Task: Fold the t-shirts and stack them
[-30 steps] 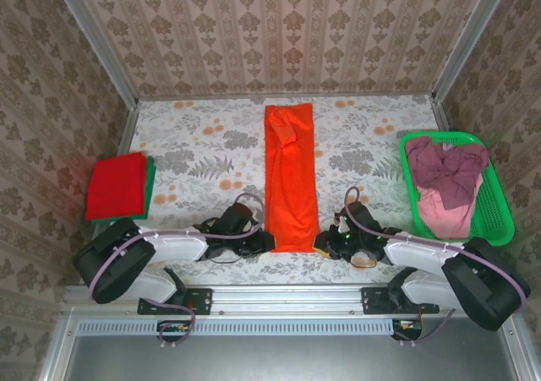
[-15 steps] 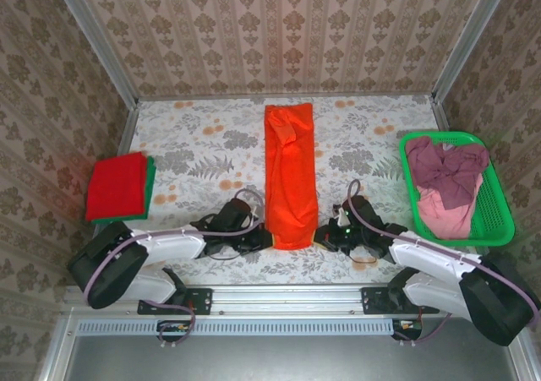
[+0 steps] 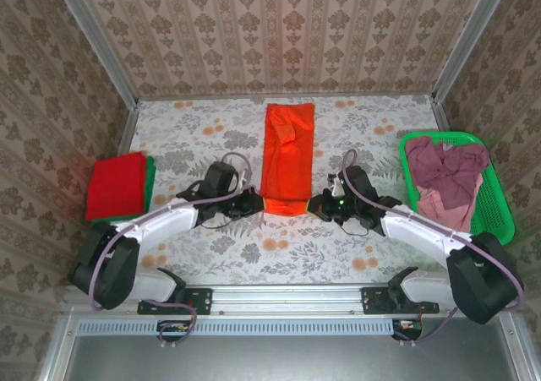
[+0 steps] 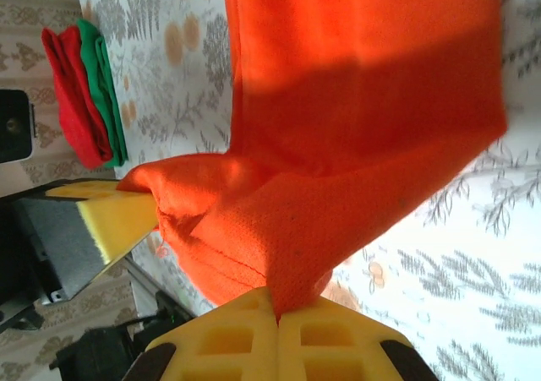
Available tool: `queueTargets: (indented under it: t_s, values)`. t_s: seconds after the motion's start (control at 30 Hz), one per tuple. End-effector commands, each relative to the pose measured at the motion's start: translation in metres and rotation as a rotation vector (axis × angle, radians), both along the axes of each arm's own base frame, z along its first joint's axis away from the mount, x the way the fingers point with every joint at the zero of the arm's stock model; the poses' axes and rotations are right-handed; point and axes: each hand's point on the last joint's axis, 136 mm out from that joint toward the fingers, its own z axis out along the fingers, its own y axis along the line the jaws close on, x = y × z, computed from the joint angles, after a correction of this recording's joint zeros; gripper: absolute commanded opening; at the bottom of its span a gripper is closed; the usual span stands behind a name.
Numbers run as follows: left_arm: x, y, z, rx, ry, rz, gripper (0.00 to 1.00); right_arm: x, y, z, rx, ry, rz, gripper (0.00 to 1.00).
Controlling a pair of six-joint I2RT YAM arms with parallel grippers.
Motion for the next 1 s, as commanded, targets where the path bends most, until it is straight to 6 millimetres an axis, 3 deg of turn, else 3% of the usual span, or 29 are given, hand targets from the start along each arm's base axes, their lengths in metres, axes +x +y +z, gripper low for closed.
queueTargets:
  t_s: [0.0, 0.4, 0.73, 0.97]
  values:
    - [0.011, 0.002, 0.008, 0.014, -0.023, -0.081, 0.0, 0.026, 0.002, 0.009, -0.006, -0.062, 0.015, 0.0]
    - [0.091, -0.003, 0.027, -0.034, -0.089, -0.046, 0.0, 0.096, 0.003, 0.008, -0.016, -0.079, 0.016, 0.0]
    - [0.138, 0.002, 0.032, -0.027, -0.13, -0.04, 0.0, 0.136, -0.001, 0.006, -0.03, -0.1, 0.015, 0.0]
    - [0.161, -0.002, 0.021, -0.047, -0.111, -0.048, 0.0, 0.153, -0.009, -0.001, -0.053, -0.091, 0.004, 0.0]
